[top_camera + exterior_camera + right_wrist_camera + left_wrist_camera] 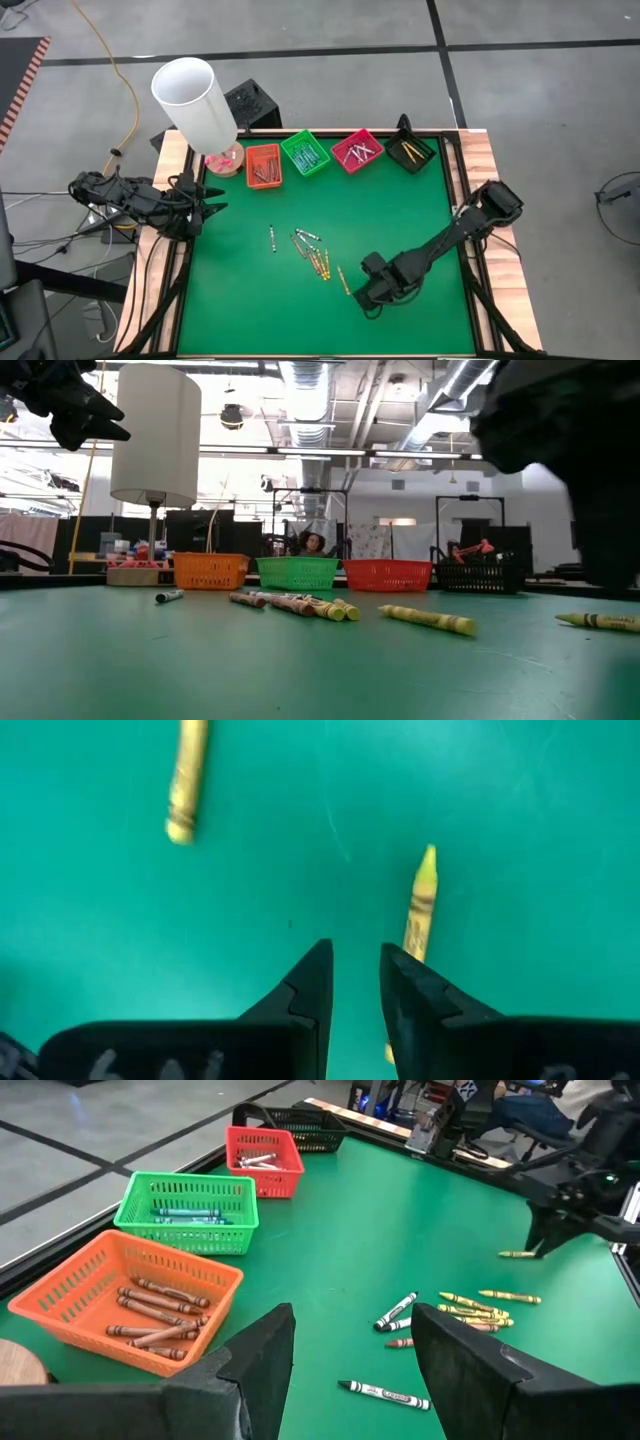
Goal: Sort crayons
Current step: Put the yellow/green crayon into the black bin
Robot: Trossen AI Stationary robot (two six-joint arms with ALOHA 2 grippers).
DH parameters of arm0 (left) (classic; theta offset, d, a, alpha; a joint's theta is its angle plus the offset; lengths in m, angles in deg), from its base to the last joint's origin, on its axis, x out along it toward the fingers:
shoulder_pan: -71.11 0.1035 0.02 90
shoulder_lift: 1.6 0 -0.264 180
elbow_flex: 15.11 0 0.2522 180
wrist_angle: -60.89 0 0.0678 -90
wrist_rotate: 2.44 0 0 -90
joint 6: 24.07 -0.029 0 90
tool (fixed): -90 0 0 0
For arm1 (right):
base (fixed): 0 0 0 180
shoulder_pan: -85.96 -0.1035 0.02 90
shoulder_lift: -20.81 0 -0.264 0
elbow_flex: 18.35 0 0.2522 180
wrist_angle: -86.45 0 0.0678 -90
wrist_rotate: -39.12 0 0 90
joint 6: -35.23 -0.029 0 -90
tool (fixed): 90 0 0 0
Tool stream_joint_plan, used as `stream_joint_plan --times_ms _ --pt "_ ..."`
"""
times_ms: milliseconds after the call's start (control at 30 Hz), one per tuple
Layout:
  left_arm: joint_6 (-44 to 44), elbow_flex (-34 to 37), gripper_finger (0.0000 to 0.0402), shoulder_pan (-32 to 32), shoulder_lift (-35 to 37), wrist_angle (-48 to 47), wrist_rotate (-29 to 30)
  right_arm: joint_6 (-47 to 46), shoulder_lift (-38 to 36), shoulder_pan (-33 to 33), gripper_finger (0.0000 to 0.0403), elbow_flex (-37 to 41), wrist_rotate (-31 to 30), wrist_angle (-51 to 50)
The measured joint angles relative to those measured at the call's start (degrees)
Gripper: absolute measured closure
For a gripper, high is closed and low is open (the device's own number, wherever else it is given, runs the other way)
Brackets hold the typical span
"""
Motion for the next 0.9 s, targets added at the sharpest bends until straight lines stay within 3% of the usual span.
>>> stream_joint_plan --times_ms 267,900 --pt "0.00 0.00 0.0210 -0.01 0.00 0.00 0.02 0.38 0.62 -3.36 0.0313 0.00 0.03 -0.67" --pt "0.00 0.00 0.0210 -0.01 0.02 0.07 0.02 4.22 1.53 -2.16 0.0313 0.05 0.93 -4.80"
